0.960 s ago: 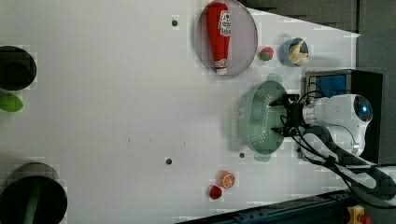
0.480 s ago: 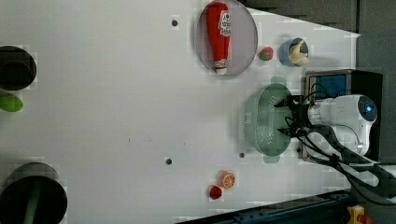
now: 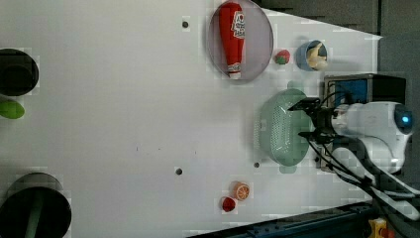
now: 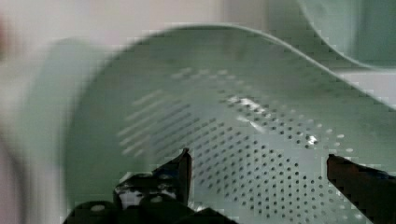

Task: Drag strainer left to right.

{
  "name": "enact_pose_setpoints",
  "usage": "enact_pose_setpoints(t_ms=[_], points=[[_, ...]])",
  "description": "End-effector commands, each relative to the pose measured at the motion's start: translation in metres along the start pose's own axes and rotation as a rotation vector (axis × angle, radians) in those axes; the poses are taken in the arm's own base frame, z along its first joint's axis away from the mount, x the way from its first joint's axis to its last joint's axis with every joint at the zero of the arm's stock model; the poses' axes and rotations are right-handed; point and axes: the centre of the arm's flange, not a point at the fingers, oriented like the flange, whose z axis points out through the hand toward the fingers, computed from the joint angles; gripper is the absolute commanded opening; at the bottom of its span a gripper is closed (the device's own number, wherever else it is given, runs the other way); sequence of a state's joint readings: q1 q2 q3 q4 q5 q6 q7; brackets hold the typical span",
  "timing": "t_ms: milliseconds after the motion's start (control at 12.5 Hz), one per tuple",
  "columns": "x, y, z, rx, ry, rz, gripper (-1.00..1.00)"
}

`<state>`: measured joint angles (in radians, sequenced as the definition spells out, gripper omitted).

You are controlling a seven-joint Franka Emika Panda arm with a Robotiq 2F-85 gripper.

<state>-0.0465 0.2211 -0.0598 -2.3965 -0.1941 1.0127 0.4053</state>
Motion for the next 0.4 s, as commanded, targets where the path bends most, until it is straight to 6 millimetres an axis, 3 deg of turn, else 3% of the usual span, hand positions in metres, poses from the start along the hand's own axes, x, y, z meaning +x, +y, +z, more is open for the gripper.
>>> enact_pose_setpoints(t_ms=[80, 400], points=[[0.019, -0.007, -0.103, 0.104, 0.083, -0.227, 1.00], [-0.004, 0.012, -0.220, 0.084, 0.058, -0.218, 1.00]])
